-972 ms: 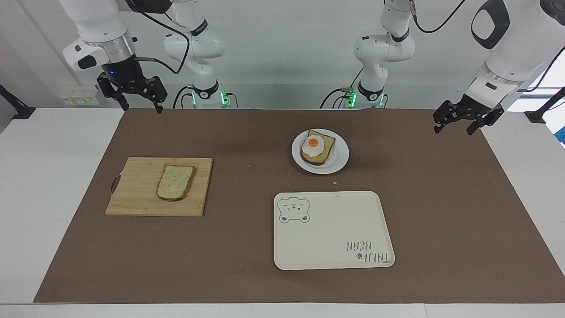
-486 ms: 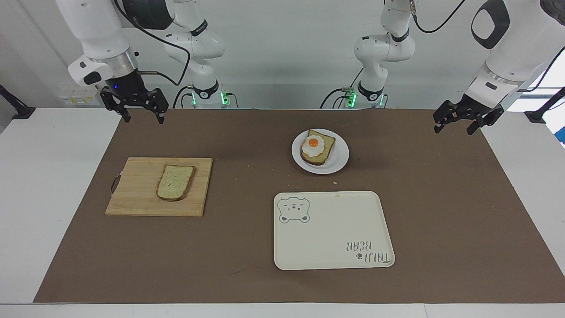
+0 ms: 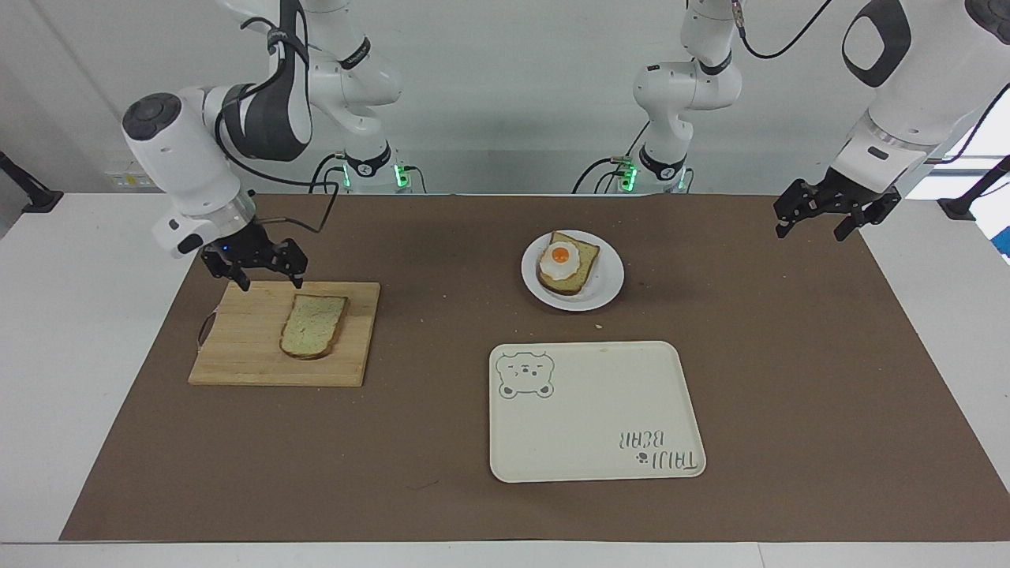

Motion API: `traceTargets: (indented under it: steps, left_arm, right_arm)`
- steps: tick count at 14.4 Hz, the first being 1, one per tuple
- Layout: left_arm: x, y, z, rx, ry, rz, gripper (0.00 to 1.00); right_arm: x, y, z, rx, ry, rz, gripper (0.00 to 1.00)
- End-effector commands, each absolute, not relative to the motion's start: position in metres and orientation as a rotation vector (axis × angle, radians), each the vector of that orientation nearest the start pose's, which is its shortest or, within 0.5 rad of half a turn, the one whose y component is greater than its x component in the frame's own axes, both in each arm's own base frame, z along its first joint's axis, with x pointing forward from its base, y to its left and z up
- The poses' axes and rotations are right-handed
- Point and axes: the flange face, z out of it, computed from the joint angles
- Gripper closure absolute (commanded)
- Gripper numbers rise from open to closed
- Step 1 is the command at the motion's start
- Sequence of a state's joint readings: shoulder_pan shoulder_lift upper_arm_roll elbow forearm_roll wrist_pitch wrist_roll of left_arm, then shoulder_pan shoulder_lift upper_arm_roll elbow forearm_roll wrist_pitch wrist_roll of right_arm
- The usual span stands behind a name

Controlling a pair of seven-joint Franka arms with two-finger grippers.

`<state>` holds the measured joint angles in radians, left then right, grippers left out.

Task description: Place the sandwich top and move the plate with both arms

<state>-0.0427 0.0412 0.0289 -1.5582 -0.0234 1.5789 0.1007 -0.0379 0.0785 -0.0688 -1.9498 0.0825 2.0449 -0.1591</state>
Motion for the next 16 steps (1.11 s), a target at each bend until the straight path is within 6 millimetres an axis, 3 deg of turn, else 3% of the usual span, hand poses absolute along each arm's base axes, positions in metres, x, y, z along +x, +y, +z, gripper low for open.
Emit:
traceTargets:
  steps: [1, 2, 7, 10, 13, 14, 16]
  left_arm:
    - [0.564, -0.009, 0.613, -3.157, 0.189, 0.018, 0.0]
    - [0.564, -0.01, 0.614, -3.158, 0.194, 0.015, 0.0]
    - [0.565, -0.01, 0.613, -3.158, 0.201, 0.008, 0.0]
    - [0.565, -0.01, 0.613, -3.157, 0.21, 0.008, 0.0]
    - [0.565, -0.01, 0.614, -3.157, 0.213, 0.0, 0.0]
    - [0.566, -0.009, 0.614, -3.157, 0.21, -0.002, 0.0]
    - [0.566, -0.009, 0.613, -3.157, 0.213, 0.003, 0.0]
  right_arm:
    - [0.567, -0.071, 0.405, -3.039, -0.057, -0.035, 0.0]
    - [0.56, -0.078, 0.384, -3.012, -0.064, -0.046, 0.0]
    - [0.548, -0.088, 0.331, -2.937, 0.002, 0.011, 0.0]
    - [0.549, -0.099, 0.309, -2.936, -0.05, 0.017, 0.0]
    - [0.549, -0.103, 0.304, -2.94, -0.086, 0.006, 0.0]
    - [0.549, -0.104, 0.304, -2.939, -0.089, 0.003, 0.06]
    - [0.549, -0.104, 0.304, -2.939, -0.094, 0.002, 0.37]
